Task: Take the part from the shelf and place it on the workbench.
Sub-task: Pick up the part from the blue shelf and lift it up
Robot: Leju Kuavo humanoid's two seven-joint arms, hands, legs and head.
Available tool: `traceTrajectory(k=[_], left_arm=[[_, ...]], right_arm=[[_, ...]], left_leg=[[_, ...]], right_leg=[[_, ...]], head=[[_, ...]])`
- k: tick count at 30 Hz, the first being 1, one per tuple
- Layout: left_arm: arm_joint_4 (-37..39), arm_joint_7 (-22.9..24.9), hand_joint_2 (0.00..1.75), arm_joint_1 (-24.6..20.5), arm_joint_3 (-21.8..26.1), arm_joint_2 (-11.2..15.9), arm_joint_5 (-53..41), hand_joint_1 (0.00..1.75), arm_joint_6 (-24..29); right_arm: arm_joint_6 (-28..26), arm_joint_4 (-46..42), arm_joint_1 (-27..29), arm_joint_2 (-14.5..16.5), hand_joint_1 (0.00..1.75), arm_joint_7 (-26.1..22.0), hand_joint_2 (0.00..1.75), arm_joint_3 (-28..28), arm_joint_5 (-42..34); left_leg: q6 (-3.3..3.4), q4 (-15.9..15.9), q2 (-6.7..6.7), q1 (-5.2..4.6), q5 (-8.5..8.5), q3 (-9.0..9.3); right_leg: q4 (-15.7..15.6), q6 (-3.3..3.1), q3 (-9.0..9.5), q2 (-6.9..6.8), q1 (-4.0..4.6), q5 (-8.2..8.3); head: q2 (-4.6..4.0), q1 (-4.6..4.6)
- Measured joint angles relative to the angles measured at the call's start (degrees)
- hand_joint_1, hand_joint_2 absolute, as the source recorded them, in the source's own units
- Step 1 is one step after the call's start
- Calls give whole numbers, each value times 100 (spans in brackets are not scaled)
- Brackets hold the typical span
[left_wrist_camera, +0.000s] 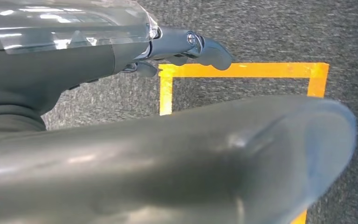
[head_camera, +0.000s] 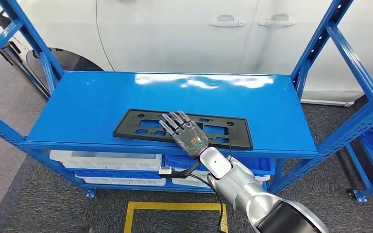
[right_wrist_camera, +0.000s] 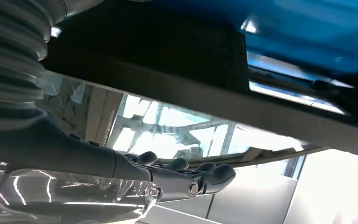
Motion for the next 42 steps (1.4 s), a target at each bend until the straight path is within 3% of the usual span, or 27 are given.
traceTrajectory(k=[1, 3, 5, 7, 9, 10, 11, 12, 13, 15, 17, 21, 23, 25, 26, 27, 28, 30, 32, 36, 37, 39, 41, 42], left_arm=[[0, 0, 0, -6, -5, 0, -4, 0, 5], [0, 0, 0, -9, -13, 0, -7, 0, 21], [0, 0, 0, -6, -17, 0, -5, 0, 35], [0, -2, 0, -10, -19, 0, -1, 0, 49], [0, -9, 0, -10, -19, 0, 2, 0, 61], [0, -12, 0, -6, -19, 0, 2, 0, 65], [0, -15, 0, -2, -19, 0, 3, 0, 66], [0, -16, 0, 1, -19, -1, 5, 0, 67], [0, -16, 0, 3, -19, -2, 6, 0, 67], [0, -18, 0, 0, -20, -5, 7, 0, 67], [0, -20, 0, 0, -20, -7, 7, 0, 67], [0, -27, 0, -3, -22, -5, 7, 0, 74], [0, -30, 0, -5, -23, -6, 6, 0, 77], [0, -32, 0, 0, -23, -4, 6, 0, 77], [0, -34, 0, 5, -22, -3, 8, 0, 77], [0, -39, 0, 7, -22, -2, 11, 0, 78], [0, -46, 0, 7, -21, -2, 16, 0, 78], [0, -66, 0, 0, -21, -1, 29, 0, 78], [0, -101, 0, -7, -21, 0, 56, 0, 54], [0, -281, 0, -7, -21, -2, 86, 0, -129], [0, -319, 0, -10, -21, -3, 87, 0, -163], [0, -355, 0, -13, -21, -3, 90, 0, -193], [0, -364, 87, -7, -21, -2, 92, 0, -204], [0, -385, 131, -4, -21, -2, 93, 0, -212]], right_arm=[[0, -1, -4, 2, 0, 24, 175, -13, -1], [1, -1, -12, 4, 0, 71, 175, -40, -1], [14, -1, -24, 4, 84, 113, 175, -66, -1], [39, 0, -47, 4, 171, 158, 175, -91, -1], [67, 9, -45, 3, 175, 199, 175, -109, -1], [79, 18, -31, 2, 175, 220, 175, -111, 0], [87, 27, -18, 2, 175, 235, 175, -116, 1], [92, 34, -11, 2, 175, 245, 175, -122, 1], [95, 38, -11, 3, 175, 251, 175, -128, 2], [95, 39, -31, 4, 175, 252, 175, -139, 2], [95, 39, -44, 12, 175, 253, 175, -142, 2], [95, 36, -57, 34, 175, 252, 175, -165, 2], [95, 33, -81, 50, 175, 253, 175, -184, 2], [98, 32, -88, 58, 175, 254, 175, -194, 5], [101, 32, -87, 60, 175, 254, 175, -196, 9], [104, 32, -86, 61, 175, 254, 175, -197, 13], [107, 32, -85, 63, 175, 253, 175, -198, 16], [108, 27, -87, 74, 175, 253, 175, -200, 24], [111, 22, -87, 86, 175, 258, 175, -201, 28], [129, -4, -80, 90, 175, 270, 175, -221, 29], [131, -14, -80, 88, 175, 270, 175, -229, 29], [133, -22, -62, 85, 175, 270, 175, -240, 29], [134, -22, -28, 80, 175, 270, 175, -242, 29], [134, -23, -17, 79, 175, 269, 175, -243, 29]], left_leg=[[24, -238, -3, -14, 66, 107], [63, -357, -10, -43, 61, 153], [126, -389, -9, -19, 89, 163], [185, -429, -2, 10, 115, 181], [208, -429, 2, 3, 114, 178], [211, -427, 2, 2, 112, 177], [212, -424, 1, 1, 109, 177], [209, -419, -3, 1, 105, 178], [201, -412, -7, 1, 100, 181], [169, -392, -13, -9, 83, 179], [116, -379, -14, -28, 74, 165], [-7, -285, -6, -24, -13, 126], [-49, 243, 1, -17, -321, -103], [-74, 1025, 1, -12, -656, -464], [-79, 1253, 1, -12, -700, -574], [-77, 1273, 1, -12, -635, -583], [-69, 1052, 2, -12, -467, -475], [-32, 203, 4, -20, -93, -47], [27, -340, 1, -40, 48, 221], [152, -440, 4, -35, 65, 257], [185, -458, 9, -20, 80, 263], [221, -469, 17, -12, 90, 258], [228, -467, 20, -15, 89, 248], [227, -465, 19, -15, 87, 250]], right_leg=[[5, 23, -2, 2, 9, -6], [3, 80, -15, 5, 17, -4], [33, 145, -27, 3, 11, -39], [400, 205, -189, -3, 0, -274], [1159, 244, -549, -7, -24, -633], [1492, 256, -717, -7, -36, -738], [1651, 262, -805, -8, -43, -741], [1577, 259, -781, -8, -48, -635], [1281, 246, -648, -8, -51, -445], [457, 200, -256, -8, -42, -91], [37, 153, -74, -4, -19, 28], [-32, 41, -57, -4, -27, 53], [-56, -5, -35, -17, -42, 59], [-55, -27, -31, -25, -31, 51], [-53, -31, -27, -26, -28, 48], [-51, -30, -18, -26, -27, 45], [-49, -27, -4, -24, -27, 41], [-44, -5, 26, -18, -17, 23], [-36, 40, 27, -5, 2, 17], [18, 163, 2, 2, -8, -32], [186, 191, -70, -1, -14, -147], [880, 235, -389, -7, -34, -525], [1592, 263, -737, -8, -49, -790], [1690, 266, -788, -8, -52, -766]], head=[[0, 0], [0, 0], [0, 1], [-1, 1], [-1, 0], [-1, 0], [-1, 0], [0, 0], [0, 0], [0, 0], [0, -1], [0, -1], [-1, -1], [-1, 0], [0, 0], [0, 0], [0, 0], [-1, 0], [-1, 0], [0, 0], [0, 0], [0, 0], [0, 0], [0, 0]])
